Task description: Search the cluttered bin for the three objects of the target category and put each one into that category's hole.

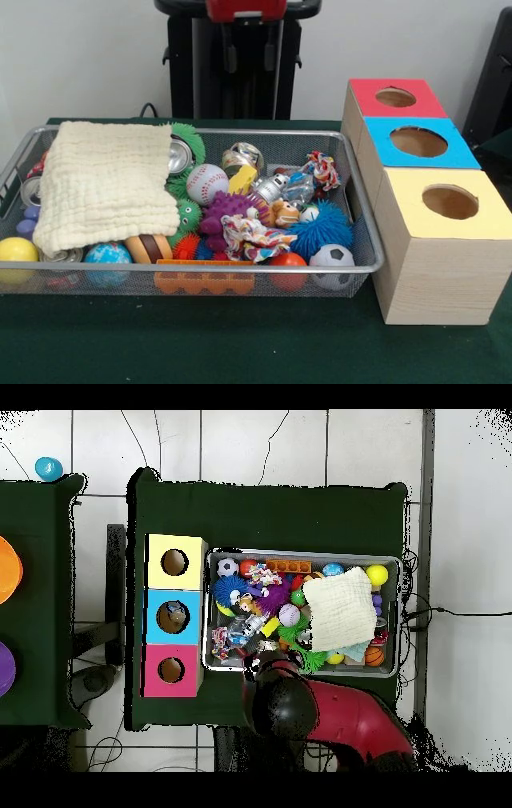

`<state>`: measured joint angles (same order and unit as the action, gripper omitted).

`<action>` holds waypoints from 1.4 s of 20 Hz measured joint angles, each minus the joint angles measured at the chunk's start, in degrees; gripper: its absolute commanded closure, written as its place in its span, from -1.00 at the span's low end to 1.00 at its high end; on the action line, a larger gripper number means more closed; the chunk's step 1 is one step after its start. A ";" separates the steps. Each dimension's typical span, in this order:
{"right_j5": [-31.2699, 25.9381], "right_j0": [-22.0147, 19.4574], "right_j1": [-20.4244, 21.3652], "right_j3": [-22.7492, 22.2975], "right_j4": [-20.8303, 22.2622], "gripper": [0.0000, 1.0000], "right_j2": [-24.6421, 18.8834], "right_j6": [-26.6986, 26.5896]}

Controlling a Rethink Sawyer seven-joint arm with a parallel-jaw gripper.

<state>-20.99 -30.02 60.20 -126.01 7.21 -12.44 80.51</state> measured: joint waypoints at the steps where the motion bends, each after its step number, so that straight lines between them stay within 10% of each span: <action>1: 0.31 1.26 0.22 -0.64 -0.60 -1.00 0.43 0.22; 12: 10.22 7.40 -1.03 -4.40 -2.80 -1.00 4.41 4.82; 28: 30.00 7.89 -14.95 -4.40 -2.89 -1.00 8.86 7.35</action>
<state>9.01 -22.14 45.25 -130.41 4.32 -3.58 87.86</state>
